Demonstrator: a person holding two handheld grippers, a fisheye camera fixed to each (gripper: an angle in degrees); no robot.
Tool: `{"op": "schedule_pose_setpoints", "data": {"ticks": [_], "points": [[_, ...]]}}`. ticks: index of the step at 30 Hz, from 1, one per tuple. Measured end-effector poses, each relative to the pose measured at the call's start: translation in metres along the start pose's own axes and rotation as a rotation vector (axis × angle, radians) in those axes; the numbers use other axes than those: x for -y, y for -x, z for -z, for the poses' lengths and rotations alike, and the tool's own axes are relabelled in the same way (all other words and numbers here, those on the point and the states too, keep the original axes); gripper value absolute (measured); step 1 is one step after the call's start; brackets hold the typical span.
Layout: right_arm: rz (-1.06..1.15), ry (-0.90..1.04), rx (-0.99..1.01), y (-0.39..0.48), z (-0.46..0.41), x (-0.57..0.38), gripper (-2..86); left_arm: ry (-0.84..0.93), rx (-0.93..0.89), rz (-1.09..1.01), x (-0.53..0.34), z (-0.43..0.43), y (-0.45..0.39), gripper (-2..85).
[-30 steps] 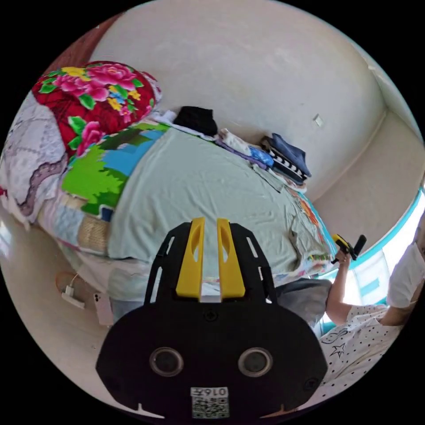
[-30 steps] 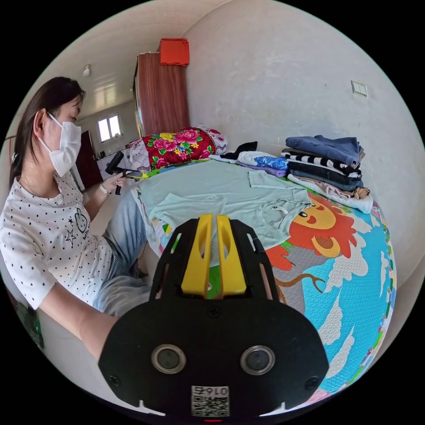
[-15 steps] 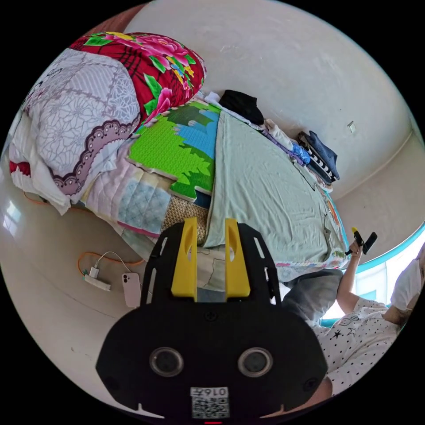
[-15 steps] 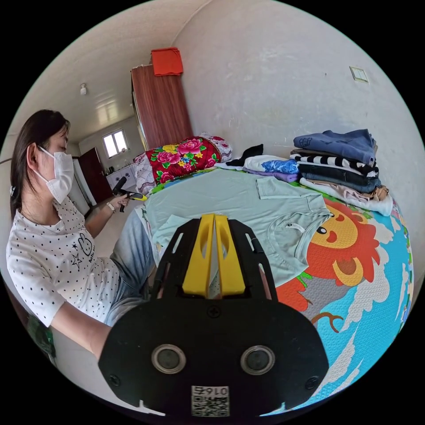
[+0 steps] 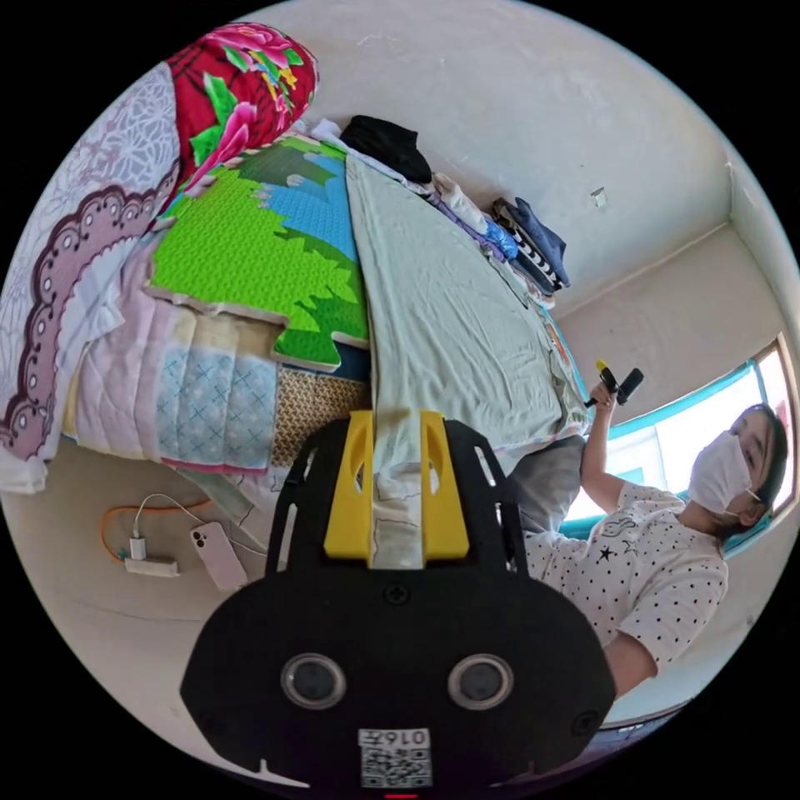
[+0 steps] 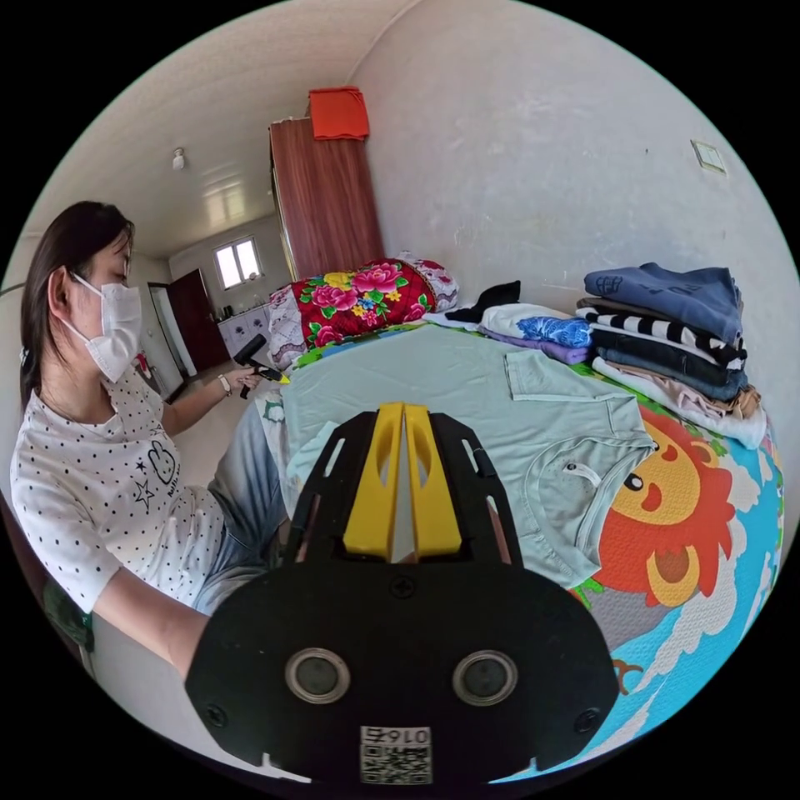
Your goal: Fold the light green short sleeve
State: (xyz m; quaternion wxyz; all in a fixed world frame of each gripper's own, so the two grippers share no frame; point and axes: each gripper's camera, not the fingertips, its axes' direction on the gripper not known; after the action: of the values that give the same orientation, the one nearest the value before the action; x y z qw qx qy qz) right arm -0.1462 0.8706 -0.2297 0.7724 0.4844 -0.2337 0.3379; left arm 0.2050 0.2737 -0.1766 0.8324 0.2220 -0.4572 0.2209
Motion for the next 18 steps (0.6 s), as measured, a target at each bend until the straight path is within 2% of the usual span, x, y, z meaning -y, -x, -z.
{"op": "schedule_pose_setpoints", "data": {"ticks": [5, 10, 16, 18], "points": [[0.010, -0.009, 0.011, 0.006, -0.038, 0.028, -0.4, 0.007, -0.085, -0.014, -0.002, 0.005, 0.012, 5.7], [0.011, -0.008, 0.017, 0.012, -0.075, 0.054, -0.4, -0.027, -0.136, -0.083, -0.009, 0.014, -0.001, 0.0], [0.000, 0.003, 0.009, 0.022, -0.125, 0.086, -0.3, -0.127, -0.187, -0.125, -0.013, 0.044, -0.030, -0.9], [0.000, 0.008, 0.001, 0.027, -0.141, 0.098, -0.3, -0.193, -0.217, -0.205, -0.009, 0.057, -0.061, -1.0]]}}
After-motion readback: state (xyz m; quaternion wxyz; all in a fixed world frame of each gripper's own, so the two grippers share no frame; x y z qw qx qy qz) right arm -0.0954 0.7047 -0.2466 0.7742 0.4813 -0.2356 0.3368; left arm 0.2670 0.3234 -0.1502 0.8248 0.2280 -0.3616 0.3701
